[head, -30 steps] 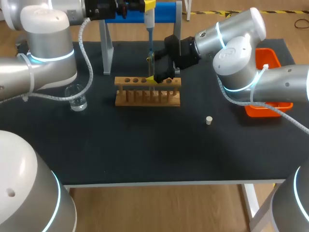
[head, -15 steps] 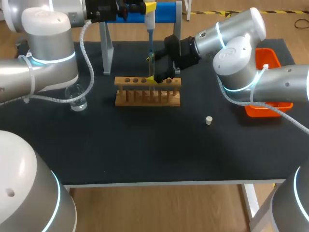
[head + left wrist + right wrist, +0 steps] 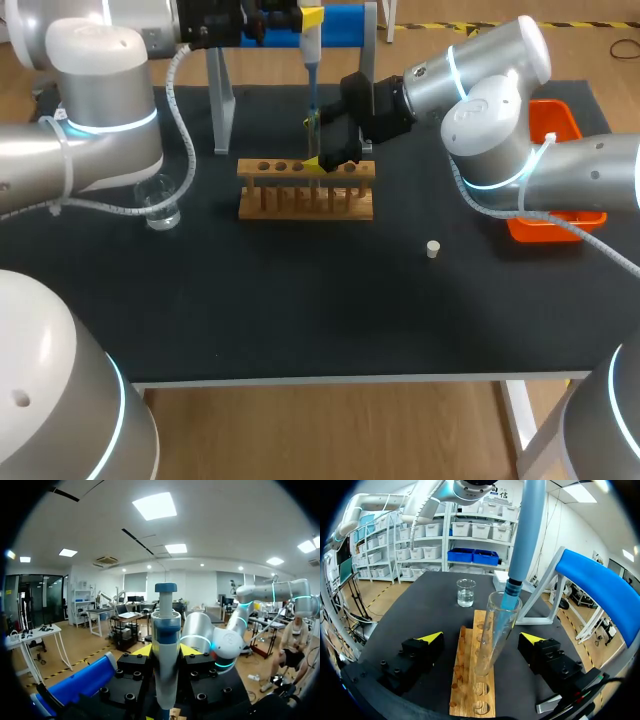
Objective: Invert the test tube, pick up the pipette, mount the tip to pipette, aspirate from beaker and dispense into the tube, eject the tip, return the pipette, and cap with the stopper.
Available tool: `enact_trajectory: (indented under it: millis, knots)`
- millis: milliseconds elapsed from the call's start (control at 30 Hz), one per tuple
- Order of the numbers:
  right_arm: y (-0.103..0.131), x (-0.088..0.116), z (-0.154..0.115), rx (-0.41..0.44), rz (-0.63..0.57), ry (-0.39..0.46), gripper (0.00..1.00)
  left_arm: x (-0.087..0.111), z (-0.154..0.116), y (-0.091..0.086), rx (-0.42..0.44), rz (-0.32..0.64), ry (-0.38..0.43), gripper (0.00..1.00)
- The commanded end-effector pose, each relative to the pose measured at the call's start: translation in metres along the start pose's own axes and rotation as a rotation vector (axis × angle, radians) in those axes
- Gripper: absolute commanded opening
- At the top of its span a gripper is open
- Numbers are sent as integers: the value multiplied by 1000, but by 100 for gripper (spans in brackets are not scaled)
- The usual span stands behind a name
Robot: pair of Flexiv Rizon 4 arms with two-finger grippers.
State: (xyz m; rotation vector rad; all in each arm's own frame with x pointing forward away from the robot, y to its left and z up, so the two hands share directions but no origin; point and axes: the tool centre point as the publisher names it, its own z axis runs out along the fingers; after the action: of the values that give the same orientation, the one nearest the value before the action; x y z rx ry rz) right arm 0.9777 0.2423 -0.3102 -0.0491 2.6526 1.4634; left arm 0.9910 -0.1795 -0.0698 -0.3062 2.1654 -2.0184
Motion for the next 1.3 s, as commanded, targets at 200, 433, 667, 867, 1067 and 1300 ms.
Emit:
enact_trajectory:
  millis: [200, 433, 667, 867, 1067, 1300]
  knots:
    - [0, 0, -1, 3, 0, 1, 100, -1, 2, 3, 8, -4, -5, 0]
    - [0, 0, -1, 3, 0, 1, 100, -2, 3, 4, 12, -14, -2, 0]
    - [0, 0, -1, 3, 0, 1, 100, -2, 4, 6, 8, -29, -1, 0]
    - [0, 0, -1, 3, 0, 1, 100, -3, 3, 6, 6, -34, -4, 0]
    - [0, 0, -1, 3, 0, 1, 100, -4, 3, 8, 6, -37, -6, 0]
    - [0, 0, -1, 3, 0, 1, 100, -6, 2, 9, 10, -37, -8, 0]
